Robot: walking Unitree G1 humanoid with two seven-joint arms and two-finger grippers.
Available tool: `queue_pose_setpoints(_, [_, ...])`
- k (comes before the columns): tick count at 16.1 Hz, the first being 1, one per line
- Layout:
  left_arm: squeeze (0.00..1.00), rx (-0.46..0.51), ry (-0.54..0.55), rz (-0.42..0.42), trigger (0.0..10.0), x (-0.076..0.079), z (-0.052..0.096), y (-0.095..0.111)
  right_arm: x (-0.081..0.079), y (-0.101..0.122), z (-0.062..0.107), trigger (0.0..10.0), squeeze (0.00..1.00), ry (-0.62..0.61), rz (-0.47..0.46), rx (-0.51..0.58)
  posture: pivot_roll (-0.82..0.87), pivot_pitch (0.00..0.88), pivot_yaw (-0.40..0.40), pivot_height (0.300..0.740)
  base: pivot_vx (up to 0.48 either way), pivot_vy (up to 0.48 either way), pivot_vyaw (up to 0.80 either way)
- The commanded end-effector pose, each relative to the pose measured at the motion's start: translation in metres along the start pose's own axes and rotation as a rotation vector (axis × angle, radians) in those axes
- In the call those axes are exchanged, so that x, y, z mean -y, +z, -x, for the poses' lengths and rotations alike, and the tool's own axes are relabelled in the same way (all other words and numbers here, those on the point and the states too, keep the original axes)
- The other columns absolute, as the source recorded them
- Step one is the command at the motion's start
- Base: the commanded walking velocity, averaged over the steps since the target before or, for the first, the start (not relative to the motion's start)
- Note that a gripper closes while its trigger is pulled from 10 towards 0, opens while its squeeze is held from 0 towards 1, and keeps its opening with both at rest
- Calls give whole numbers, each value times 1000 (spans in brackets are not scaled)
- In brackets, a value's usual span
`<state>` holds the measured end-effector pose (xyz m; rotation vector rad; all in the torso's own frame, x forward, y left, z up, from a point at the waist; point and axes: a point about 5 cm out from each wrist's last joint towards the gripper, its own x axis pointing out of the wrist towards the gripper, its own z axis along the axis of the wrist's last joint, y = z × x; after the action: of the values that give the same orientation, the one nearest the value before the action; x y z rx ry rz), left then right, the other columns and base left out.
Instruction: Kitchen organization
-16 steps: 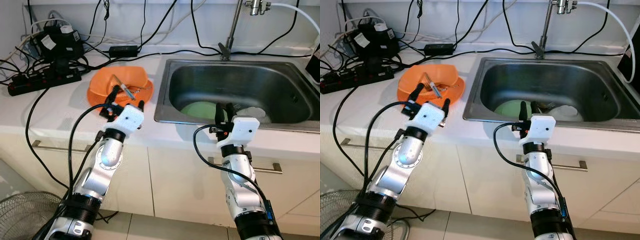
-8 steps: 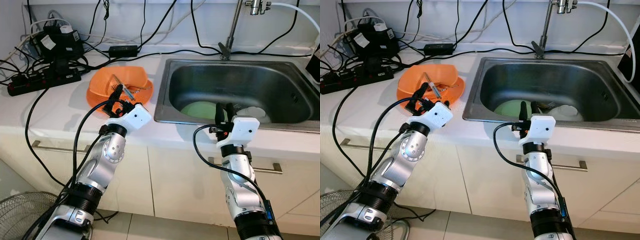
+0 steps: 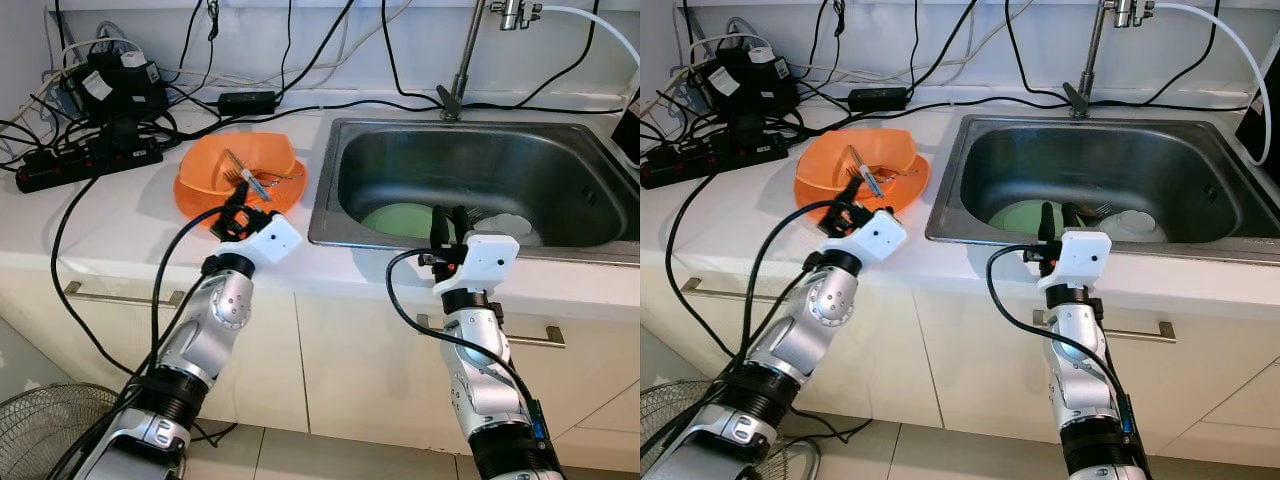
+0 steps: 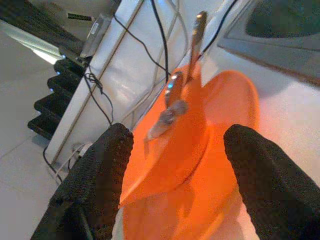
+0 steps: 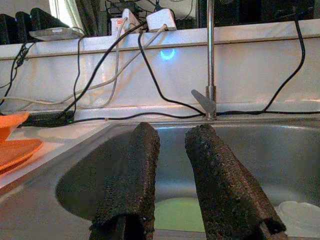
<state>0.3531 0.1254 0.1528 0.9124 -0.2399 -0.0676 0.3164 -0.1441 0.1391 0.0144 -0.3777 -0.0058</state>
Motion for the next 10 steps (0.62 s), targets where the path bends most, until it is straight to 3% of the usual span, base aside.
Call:
queue_pose_setpoints(1, [0, 35, 0, 7, 10000, -1, -3, 7, -2, 2, -3, 10000, 0, 7, 8, 9, 42, 0, 88, 740, 0, 0, 0])
queue_pose_setpoints(2, [0, 50, -4, 9, 10000, 1, -4, 10, -2, 2, -3, 10000, 0, 7, 8, 10, 42, 0, 88, 740, 0, 0, 0])
queue_pose_setpoints(3, [0, 55, -6, 6, 7294, 1, -4, 12, -2, 2, -3, 10000, 0, 7, 8, 10, 42, 0, 89, 740, 0, 0, 0])
queue_pose_setpoints(4, [0, 60, -2, -4, 6549, 2, -4, 13, -2, 1, -3, 10000, 0, 6, 7, 10, 41, 0, 90, 740, 0, 0, 0])
queue_pose_setpoints(5, [0, 63, 6, -13, 9373, 1, -5, 14, -3, 1, -3, 10000, 0, 6, 7, 10, 41, 0, 90, 740, 0, 0, 0])
queue_pose_setpoints(6, [0, 61, 12, -22, 10000, 0, -6, 15, -3, 1, -3, 10000, 0, 5, 6, 9, 42, 0, 90, 740, 0, 0, 0])
queue_pose_setpoints(10, [0, 40, 41, -57, 10000, -5, -13, 15, -2, 1, -3, 10000, 0, 4, 6, 8, 43, 0, 89, 740, 0, 0, 0])
